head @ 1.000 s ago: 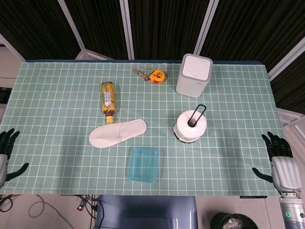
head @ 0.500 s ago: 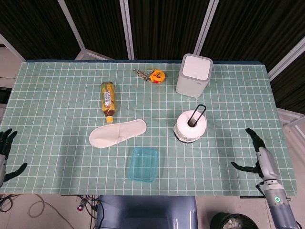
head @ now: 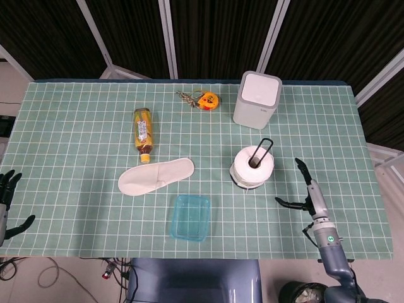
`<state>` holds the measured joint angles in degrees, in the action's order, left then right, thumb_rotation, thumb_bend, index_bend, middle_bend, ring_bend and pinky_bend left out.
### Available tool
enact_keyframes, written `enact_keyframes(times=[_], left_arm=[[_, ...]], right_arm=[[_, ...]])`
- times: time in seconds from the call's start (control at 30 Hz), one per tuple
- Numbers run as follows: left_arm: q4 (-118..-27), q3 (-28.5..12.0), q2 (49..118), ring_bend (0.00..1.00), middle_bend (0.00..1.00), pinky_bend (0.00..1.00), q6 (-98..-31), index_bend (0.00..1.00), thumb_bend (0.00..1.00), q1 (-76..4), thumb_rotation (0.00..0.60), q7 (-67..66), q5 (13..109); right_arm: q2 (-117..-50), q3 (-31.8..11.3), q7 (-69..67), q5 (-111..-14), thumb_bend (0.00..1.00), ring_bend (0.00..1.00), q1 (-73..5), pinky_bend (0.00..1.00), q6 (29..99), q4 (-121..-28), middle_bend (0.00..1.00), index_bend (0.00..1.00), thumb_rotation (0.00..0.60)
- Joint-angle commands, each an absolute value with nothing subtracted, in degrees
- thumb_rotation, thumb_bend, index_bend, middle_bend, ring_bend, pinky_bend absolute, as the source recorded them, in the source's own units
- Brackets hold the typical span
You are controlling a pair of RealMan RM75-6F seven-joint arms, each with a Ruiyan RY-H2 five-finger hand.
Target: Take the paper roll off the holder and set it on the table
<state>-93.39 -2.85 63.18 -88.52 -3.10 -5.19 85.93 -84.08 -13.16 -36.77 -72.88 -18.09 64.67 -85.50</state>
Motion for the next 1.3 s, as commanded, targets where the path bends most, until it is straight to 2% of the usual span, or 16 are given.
enact_keyframes(times=[0.03,0.53,1.3], left_arm=[[-93.41,-2.83,63.18,0.00,0.00,0.02,-88.49,0.04,0.18,-3.10,0.600,-5.25,85.94],[-93.42,-2.87,63.26,0.00,0.00,0.02,-88.13,0.04,0.18,-3.12,0.600,-5.90,85.49],[-93.46,-3.10,63.25,0.00,0.00,0.02,-88.06,0.04,0.18,-3.01,0.600,-6.10,84.79]], right_arm=[[-87.01,-13.88,-34.81,-71.01,0.04,0.00,-19.60,0.00,63.37,-83.64,0.00,0.00,0.600],[-94.98,-17.51,-30.26,-64.69,0.04,0.00,-24.66,0.00,58.38,-76.11,0.00,0.00,0.600],[-100.00,-21.59,-26.70,-58.60,0.04,0.00,-29.82,0.00,52.59,-72.55,0.00,0.00,0.600]])
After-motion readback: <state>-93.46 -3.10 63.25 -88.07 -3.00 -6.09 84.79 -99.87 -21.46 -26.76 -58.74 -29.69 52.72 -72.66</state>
